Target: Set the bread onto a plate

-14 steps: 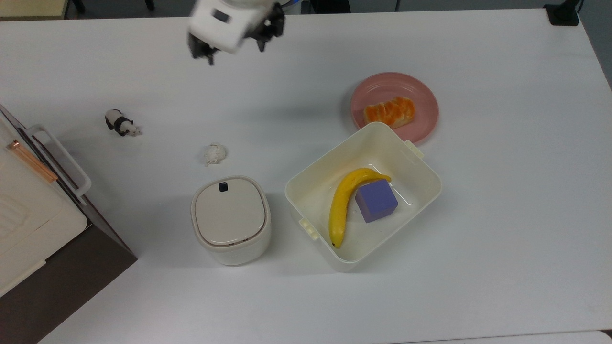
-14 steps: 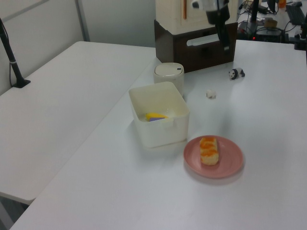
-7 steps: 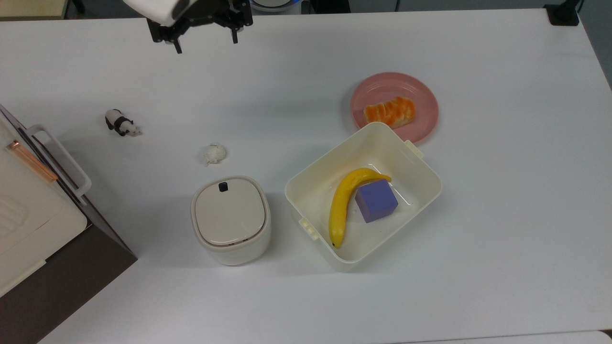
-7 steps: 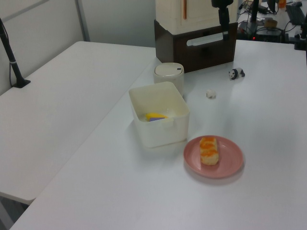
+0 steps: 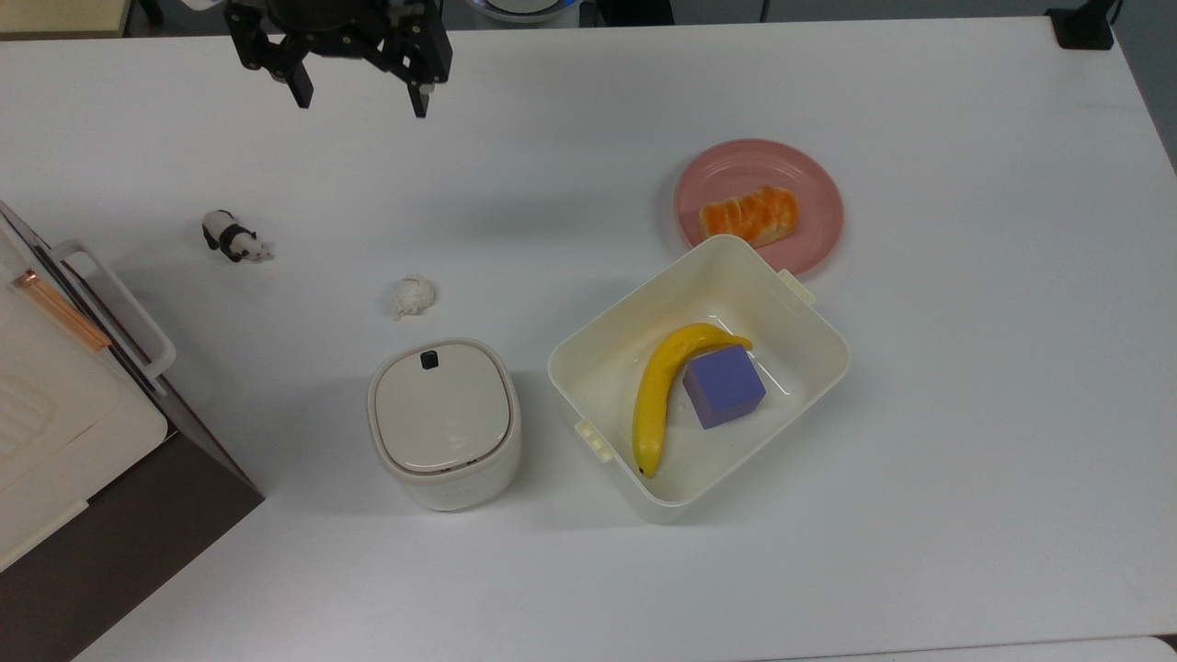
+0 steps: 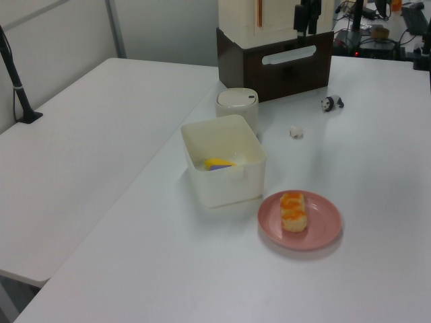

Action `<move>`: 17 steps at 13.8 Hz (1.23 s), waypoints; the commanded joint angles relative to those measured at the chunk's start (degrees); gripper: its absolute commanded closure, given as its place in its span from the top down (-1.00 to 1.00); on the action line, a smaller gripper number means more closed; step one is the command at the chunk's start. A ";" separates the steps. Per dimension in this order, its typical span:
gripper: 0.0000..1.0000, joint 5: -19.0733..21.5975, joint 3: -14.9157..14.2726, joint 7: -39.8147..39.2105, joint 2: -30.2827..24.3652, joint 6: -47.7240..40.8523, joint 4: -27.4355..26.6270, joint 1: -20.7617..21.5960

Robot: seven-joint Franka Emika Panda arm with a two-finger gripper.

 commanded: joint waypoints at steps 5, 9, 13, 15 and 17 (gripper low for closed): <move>1.00 0.25 -1.06 1.81 -2.10 5.95 -1.98 3.78; 1.00 0.07 -1.06 2.16 -4.57 5.95 -4.36 4.31; 1.00 -0.01 -1.50 2.25 -6.06 6.21 -7.52 5.37; 1.00 0.07 -1.59 2.25 -6.07 6.21 -7.61 5.37; 1.00 0.07 -1.59 2.25 -6.16 5.95 -7.52 5.37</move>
